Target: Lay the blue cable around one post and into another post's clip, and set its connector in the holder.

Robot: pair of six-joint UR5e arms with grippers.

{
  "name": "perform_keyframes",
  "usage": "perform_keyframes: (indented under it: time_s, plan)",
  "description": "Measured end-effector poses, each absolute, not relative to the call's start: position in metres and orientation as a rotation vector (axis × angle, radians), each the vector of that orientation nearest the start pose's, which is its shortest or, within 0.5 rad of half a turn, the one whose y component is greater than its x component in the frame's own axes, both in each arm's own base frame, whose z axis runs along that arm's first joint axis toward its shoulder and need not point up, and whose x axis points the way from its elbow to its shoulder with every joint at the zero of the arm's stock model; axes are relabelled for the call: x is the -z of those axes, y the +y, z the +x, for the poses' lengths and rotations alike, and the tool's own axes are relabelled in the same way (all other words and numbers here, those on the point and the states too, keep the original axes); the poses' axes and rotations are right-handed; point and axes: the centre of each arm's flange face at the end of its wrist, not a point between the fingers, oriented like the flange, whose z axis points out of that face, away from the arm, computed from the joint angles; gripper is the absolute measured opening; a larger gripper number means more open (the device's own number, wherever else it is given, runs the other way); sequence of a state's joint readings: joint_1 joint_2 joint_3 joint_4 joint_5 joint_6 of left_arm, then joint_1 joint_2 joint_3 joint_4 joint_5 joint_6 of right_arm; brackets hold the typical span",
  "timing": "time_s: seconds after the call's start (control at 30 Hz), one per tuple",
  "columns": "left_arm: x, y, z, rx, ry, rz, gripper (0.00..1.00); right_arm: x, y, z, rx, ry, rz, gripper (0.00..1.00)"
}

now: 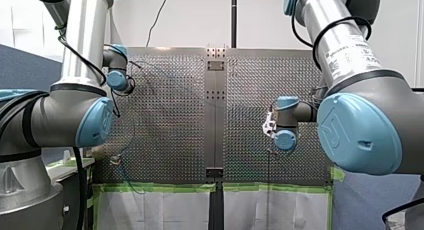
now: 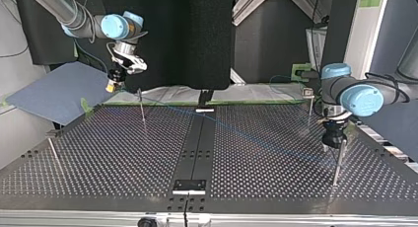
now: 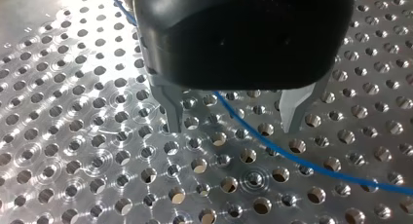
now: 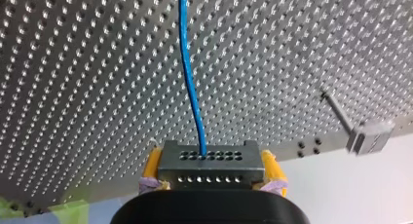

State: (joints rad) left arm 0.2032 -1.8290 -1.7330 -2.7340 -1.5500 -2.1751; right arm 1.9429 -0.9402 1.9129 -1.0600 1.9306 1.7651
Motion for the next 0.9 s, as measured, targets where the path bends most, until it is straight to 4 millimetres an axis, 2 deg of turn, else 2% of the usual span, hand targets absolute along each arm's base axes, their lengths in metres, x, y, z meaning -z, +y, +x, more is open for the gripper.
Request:
perform_keyframes:
  time_s: [0.23, 0.47, 0.63, 0.7, 0.9]
  plan:
    - [-0.312, -0.022, 0.58, 0.333, 1.474, -0.608, 0.99, -0.053, -0.492, 0.268, -1.422, -1.354, 1.064, 0.0]
    - [-0.312, -0.022, 0.58, 0.334, 1.476, -0.608, 0.99, -0.009, -0.479, 0.236, -1.419, -1.434, 1.079, 0.0]
    - [-0.312, -0.022, 0.58, 0.333, 1.476, -0.607, 0.99, 0.014, -0.469, 0.217, -1.42, -1.486, 1.082, 0.0]
    - [-0.312, -0.022, 0.58, 0.332, 1.477, -0.607, 0.99, 0.022, -0.471, 0.21, -1.432, -1.501, 1.072, 0.0]
    - [-0.312, -0.021, 0.58, 0.33, 1.476, -0.607, 0.99, 0.036, -0.494, 0.193, -1.49, -1.506, 1.019, 0.0]
